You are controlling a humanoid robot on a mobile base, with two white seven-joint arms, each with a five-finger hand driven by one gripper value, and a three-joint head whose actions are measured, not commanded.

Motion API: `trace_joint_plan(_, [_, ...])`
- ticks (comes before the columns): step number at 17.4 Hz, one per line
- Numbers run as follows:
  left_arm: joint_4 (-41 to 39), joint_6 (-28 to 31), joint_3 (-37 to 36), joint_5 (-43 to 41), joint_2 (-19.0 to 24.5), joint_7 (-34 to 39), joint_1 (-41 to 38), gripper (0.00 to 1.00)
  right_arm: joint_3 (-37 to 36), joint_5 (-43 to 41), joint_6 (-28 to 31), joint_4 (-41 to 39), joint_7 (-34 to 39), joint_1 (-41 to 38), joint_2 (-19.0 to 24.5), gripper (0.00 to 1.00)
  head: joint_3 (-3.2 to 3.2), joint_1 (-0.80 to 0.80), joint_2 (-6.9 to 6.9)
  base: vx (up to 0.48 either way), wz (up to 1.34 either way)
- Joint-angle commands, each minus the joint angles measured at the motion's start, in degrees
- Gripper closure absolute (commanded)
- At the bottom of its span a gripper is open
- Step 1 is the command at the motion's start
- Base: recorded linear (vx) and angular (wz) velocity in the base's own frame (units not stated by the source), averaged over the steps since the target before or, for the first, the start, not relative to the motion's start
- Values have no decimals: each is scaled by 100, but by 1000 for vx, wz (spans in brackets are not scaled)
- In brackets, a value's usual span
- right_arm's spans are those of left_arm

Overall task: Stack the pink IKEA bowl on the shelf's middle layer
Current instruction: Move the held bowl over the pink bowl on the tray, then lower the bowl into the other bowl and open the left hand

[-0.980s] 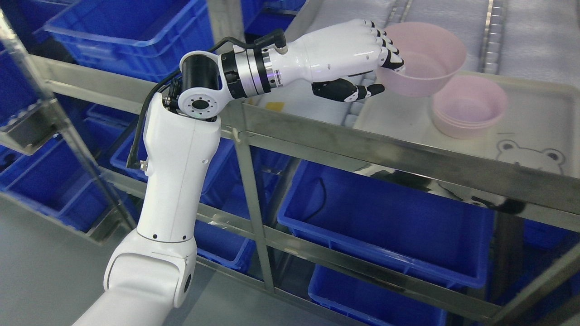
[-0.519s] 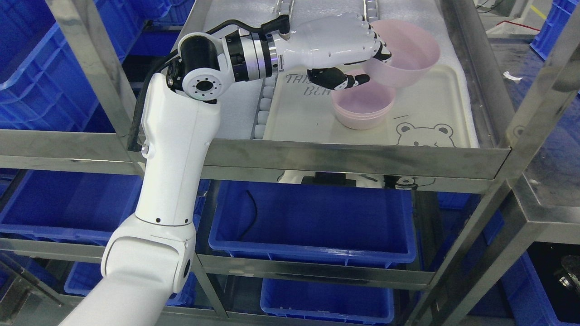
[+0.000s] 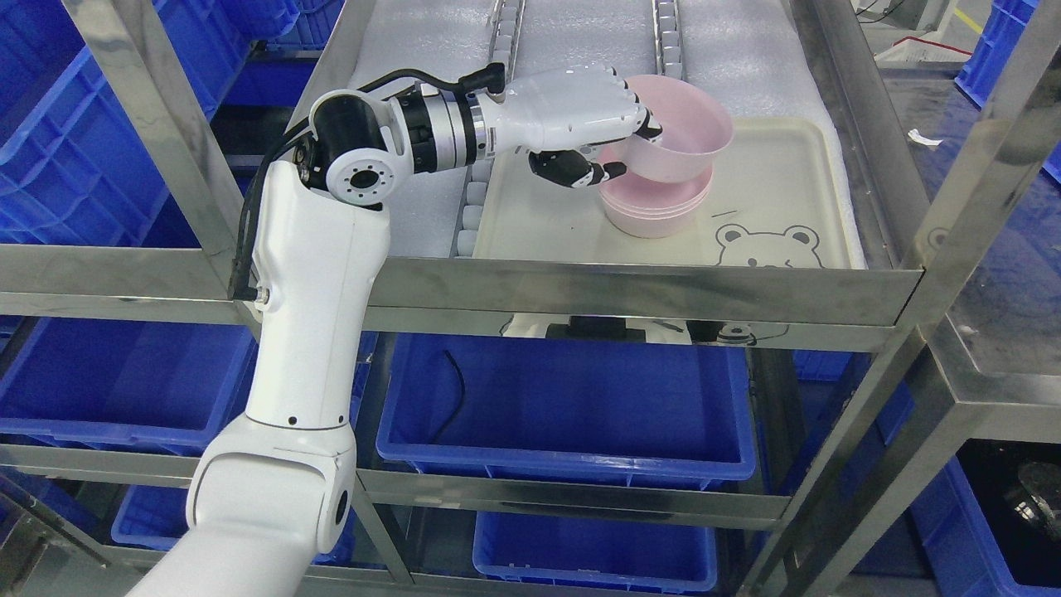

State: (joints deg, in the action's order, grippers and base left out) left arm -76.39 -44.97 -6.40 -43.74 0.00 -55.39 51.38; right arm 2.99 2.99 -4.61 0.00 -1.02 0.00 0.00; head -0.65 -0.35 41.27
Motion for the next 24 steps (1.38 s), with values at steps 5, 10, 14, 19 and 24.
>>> trace_joint_plan(5, [589, -3, -28, -143, 100, 388, -6, 96, 0, 0, -5, -100, -3, -18, -100, 0, 0, 0, 0, -1, 19])
trace_joint_plan(10, [1020, -3, -370, -135, 100, 556, 82, 96, 0, 0, -5, -100, -3, -18, -100, 0, 0, 0, 0, -10, 38])
trace_joint_plan(14, [1100, -3, -564, -143, 100, 556, 83, 95, 0, 0, -5, -100, -3, -26, -100, 0, 0, 0, 0, 0, 0])
trace_joint_plan(19, [1100, -3, -608, -108, 100, 591, 91, 87, 0, 0, -5, -100, -3, -26, -100, 0, 0, 0, 0, 5, 29])
trace_joint_plan(24, [1091, -3, -740, -64, 100, 1171, 170, 32, 0, 0, -5, -100, -3, -26, -100, 0, 0, 0, 0, -5, 33])
